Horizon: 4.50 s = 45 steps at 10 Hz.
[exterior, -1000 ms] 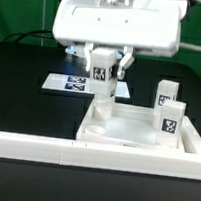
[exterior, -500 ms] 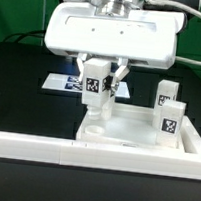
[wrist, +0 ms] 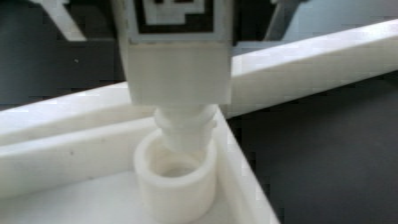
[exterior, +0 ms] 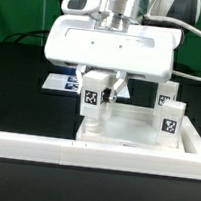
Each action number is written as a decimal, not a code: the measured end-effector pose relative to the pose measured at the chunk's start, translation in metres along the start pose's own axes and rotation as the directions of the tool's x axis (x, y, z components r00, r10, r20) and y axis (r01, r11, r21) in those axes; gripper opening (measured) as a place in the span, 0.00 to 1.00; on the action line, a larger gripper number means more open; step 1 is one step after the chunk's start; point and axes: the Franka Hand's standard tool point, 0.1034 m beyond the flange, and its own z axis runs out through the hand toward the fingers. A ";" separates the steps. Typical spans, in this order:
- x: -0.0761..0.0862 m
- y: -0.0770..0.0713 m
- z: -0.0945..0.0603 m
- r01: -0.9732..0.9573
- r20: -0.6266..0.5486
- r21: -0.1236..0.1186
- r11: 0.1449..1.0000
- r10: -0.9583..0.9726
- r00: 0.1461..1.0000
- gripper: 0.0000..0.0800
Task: Assemble square table
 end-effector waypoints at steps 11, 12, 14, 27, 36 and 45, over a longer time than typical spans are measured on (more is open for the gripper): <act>-0.014 -0.007 0.012 0.049 -0.011 -0.001 0.999 -0.049 0.999 0.36; -0.016 -0.006 0.013 0.056 -0.002 -0.002 0.998 -0.056 0.998 0.36; -0.016 -0.006 0.013 0.064 -0.002 -0.002 0.998 -0.064 0.998 0.74; 0.042 0.008 -0.012 -0.077 0.547 0.006 0.997 0.061 0.835 0.81; -0.023 -0.011 0.002 -0.146 0.554 -0.076 0.986 0.163 0.816 0.49; -0.017 -0.012 0.007 -0.613 0.400 -0.382 0.691 0.722 0.565 0.36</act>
Offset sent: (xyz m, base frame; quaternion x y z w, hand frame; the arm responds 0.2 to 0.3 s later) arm -0.0001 0.0024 -0.0087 -0.0056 0.0101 0.0031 0.9999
